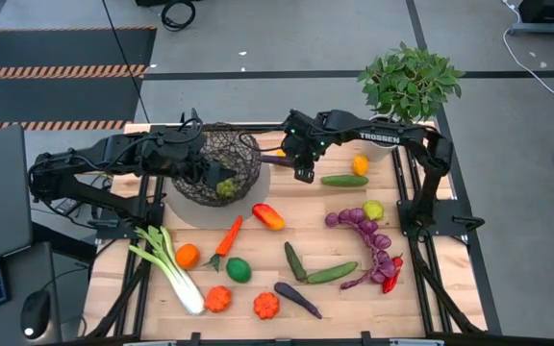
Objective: Build produce basket
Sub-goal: Put the top purple eggplant into the black wire basket, then put the top green cucumber into the black wire basket
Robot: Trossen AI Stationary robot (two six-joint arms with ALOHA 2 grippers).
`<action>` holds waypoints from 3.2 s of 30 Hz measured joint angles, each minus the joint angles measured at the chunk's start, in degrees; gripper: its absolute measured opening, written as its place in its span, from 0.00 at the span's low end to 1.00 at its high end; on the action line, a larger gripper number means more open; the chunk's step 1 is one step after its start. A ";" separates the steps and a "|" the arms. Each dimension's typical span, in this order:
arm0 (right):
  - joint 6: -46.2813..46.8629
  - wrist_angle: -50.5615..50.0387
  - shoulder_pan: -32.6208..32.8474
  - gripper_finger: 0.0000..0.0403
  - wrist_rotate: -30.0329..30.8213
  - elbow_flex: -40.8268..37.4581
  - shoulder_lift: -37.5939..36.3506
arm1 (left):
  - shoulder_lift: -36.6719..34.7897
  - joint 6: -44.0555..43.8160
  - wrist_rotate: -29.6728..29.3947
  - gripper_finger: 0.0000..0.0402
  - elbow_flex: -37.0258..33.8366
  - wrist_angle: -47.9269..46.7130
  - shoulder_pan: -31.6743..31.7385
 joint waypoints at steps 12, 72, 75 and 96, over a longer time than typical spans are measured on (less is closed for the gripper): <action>22.28 23.59 3.46 0.34 -1.85 3.10 1.60 | -0.02 2.01 -0.04 0.73 0.00 1.89 0.93; 10.46 -3.23 -12.65 0.77 -8.77 2.40 2.62 | 1.82 4.99 -8.64 0.73 0.03 21.96 10.15; 7.71 -6.98 -13.57 0.77 -8.75 2.40 1.93 | 5.25 5.04 -2.10 0.73 0.02 26.49 11.03; 5.91 1.11 -17.76 0.77 -2.84 -33.94 -22.31 | 7.17 7.99 6.97 0.73 0.02 25.80 12.03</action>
